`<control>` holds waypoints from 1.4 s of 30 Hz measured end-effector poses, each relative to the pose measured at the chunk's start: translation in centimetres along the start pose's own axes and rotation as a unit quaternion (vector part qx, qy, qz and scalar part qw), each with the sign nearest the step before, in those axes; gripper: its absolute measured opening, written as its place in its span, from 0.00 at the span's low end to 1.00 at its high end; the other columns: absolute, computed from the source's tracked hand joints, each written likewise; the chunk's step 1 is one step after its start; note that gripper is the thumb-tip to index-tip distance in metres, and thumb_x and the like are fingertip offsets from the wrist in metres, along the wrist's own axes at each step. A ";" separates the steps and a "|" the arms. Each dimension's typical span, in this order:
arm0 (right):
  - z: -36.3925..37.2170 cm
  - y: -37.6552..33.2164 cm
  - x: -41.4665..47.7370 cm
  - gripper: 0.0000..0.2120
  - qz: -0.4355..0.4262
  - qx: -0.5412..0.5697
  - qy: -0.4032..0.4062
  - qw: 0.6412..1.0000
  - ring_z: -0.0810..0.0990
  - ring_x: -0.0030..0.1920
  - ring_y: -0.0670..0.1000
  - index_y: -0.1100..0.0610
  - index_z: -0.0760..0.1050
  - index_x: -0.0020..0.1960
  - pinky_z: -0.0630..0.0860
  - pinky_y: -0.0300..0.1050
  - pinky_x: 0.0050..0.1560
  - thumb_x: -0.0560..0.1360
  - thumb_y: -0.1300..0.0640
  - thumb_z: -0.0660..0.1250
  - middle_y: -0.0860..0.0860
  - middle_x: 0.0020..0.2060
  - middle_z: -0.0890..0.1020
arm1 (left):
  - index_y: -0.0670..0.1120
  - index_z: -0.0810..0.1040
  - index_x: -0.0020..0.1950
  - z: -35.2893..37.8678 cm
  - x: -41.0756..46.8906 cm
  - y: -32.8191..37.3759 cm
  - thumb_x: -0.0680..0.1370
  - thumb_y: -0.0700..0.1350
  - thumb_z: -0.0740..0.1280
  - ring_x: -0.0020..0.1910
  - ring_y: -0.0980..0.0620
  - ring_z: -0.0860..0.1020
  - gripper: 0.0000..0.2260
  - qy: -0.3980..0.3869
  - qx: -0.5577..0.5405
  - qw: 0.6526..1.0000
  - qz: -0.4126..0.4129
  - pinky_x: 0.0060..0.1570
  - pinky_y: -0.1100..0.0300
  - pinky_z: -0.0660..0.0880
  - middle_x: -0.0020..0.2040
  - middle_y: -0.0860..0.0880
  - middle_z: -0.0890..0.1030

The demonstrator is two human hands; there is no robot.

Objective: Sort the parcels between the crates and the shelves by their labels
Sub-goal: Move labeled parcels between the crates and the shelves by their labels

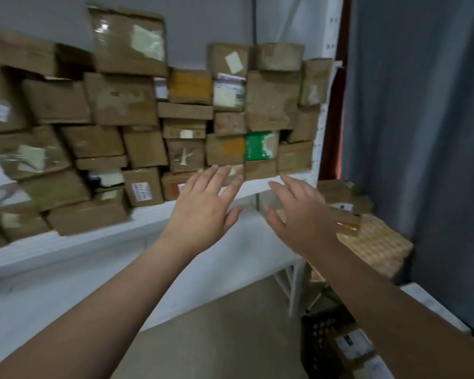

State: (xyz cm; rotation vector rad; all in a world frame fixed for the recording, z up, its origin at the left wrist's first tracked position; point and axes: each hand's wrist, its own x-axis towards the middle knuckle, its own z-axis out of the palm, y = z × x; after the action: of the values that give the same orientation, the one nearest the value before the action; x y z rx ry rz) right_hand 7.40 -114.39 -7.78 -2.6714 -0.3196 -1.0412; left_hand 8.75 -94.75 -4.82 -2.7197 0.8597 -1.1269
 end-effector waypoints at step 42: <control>30.5 -51.4 11.4 0.24 0.063 0.444 -0.202 0.871 0.71 0.61 0.45 0.56 0.67 0.69 0.70 0.40 0.58 0.75 0.57 0.67 0.51 0.63 0.71 | 0.50 0.56 0.77 2.7 -30.6 -45.5 0.79 0.57 0.61 0.65 0.40 0.69 0.29 -0.115 -0.110 0.861 -0.484 0.60 0.48 0.70 0.68 0.41 0.66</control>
State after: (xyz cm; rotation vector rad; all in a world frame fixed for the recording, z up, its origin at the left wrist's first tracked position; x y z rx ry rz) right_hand 19.67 -55.10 -13.60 -1.9722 -0.5348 -0.1659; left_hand 14.39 -40.88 -13.69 -3.4458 -0.5518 -0.7362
